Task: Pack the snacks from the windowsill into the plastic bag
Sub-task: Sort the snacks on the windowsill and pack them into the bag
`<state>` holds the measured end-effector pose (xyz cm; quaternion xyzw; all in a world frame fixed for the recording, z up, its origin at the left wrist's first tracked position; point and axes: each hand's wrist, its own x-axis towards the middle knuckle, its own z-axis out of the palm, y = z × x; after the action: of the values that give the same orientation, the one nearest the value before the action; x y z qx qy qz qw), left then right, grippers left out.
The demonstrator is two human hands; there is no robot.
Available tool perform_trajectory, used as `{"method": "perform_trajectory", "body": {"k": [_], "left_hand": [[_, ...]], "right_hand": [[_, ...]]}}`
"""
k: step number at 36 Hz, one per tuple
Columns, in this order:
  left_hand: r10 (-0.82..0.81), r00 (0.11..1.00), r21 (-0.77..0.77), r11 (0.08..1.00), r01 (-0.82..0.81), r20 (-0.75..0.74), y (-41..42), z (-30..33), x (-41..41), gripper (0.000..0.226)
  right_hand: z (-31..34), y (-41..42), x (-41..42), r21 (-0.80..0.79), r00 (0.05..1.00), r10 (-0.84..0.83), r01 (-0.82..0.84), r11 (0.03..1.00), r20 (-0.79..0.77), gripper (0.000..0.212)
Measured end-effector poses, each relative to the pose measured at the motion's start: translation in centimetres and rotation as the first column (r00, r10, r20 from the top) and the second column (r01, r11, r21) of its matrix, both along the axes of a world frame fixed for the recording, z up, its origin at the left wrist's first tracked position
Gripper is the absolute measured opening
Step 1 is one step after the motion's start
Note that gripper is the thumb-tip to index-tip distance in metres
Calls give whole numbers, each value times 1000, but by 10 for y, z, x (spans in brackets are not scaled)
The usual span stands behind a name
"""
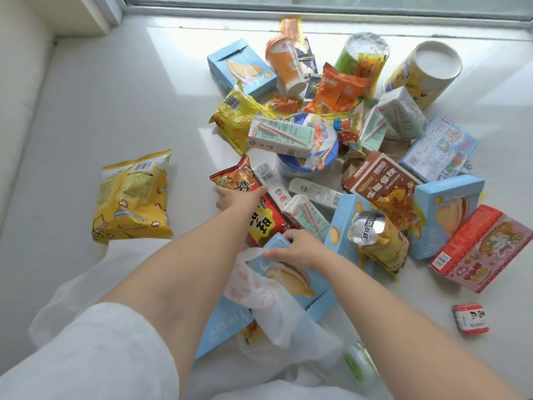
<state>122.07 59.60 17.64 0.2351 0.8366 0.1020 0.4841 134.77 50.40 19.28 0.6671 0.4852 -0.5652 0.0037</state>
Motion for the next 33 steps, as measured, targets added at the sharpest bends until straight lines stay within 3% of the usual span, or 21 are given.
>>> {"method": "perform_trajectory", "body": {"k": [4,9,12,14,16,22,26,30,33], "left_hand": [[-10,999,-32,999,8,-40,8,1,6,121],[181,981,11,983,-182,66,13,4,-3,104],[213,974,89,971,-220,84,13,19,-11,85],[179,980,225,955,-196,92,16,36,-17,78],[134,988,385,910,-155,82,19,59,-27,76],[69,988,715,684,-147,137,0,136,-81,73],[103,986,788,594,-164,128,-47,164,-127,71],[194,977,804,566,-182,85,-106,172,-167,70],[244,968,808,558,-188,56,-151,173,-189,66]], "right_hand": [[18,-6,-4,316,959,-140,58,947,246,39],[38,-17,-11,587,897,-276,23,809,345,56],[49,-19,-13,786,903,-334,-8,618,272,55],[57,-20,-9,871,936,-315,18,490,157,48],[65,-22,-7,915,968,-232,5,402,97,43],[90,-46,-18,972,987,-81,-117,204,136,41],[97,-72,-42,993,993,-3,-115,27,115,46],[100,-97,-66,982,987,80,-129,-141,141,53],[104,-118,-77,972,971,174,-133,-195,167,43]]}}
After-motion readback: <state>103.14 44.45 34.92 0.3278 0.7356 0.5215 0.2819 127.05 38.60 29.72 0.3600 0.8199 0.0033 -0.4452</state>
